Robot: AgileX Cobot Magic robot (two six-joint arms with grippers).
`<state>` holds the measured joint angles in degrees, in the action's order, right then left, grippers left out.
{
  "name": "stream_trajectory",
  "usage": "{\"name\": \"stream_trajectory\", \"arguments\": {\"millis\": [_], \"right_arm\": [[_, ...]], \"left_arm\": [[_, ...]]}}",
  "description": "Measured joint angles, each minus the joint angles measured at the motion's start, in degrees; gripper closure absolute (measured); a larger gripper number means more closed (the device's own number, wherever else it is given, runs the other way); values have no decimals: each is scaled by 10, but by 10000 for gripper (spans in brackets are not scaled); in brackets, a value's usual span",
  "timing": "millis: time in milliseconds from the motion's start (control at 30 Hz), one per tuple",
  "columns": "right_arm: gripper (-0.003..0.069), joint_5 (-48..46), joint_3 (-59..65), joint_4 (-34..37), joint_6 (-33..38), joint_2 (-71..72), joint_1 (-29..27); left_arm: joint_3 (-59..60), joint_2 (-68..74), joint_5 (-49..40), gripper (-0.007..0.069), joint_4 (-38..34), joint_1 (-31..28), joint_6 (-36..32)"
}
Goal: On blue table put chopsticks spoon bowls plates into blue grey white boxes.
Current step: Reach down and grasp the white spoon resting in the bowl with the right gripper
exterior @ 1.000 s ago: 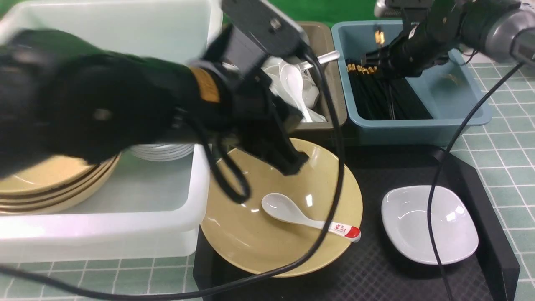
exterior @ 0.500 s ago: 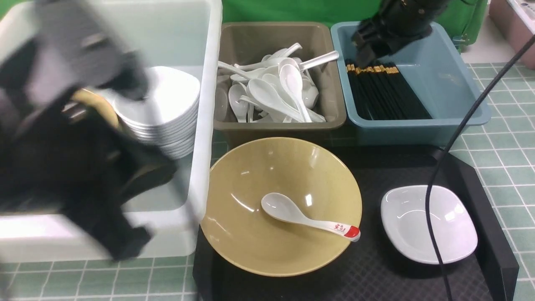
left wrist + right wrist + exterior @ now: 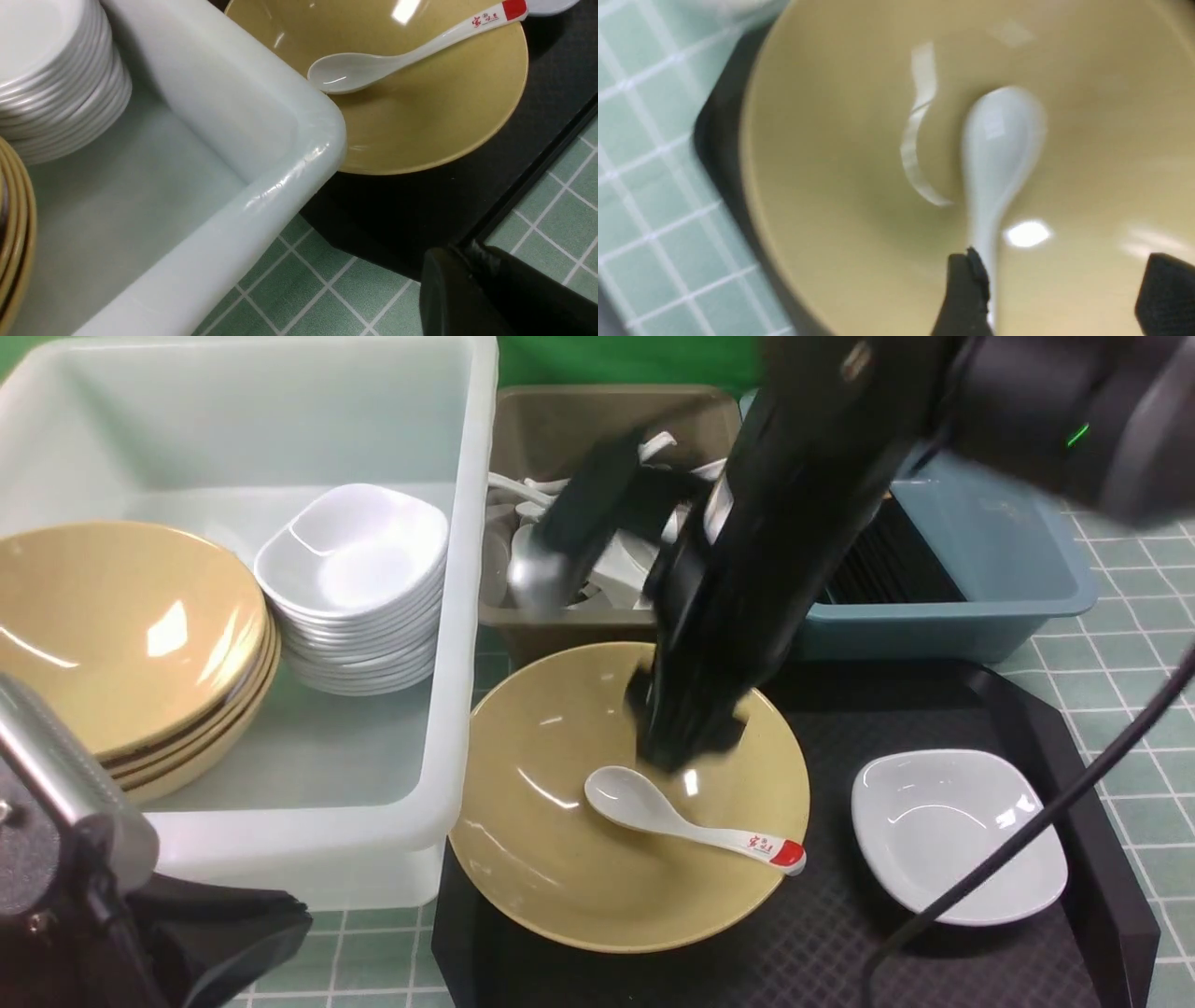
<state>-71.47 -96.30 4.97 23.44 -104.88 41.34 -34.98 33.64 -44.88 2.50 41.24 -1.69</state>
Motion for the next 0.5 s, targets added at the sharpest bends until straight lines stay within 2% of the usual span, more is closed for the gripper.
{"name": "stream_trajectory", "arguments": {"millis": [400, 500], "right_arm": [[156, 14, 10, -50, -11, -116, 17], [183, 15, 10, -54, -12, -136, 17]], "left_arm": [[5, -3, 41, 623, -1, 0, 0], [5, -3, 41, 623, 1, 0, 0]]}}
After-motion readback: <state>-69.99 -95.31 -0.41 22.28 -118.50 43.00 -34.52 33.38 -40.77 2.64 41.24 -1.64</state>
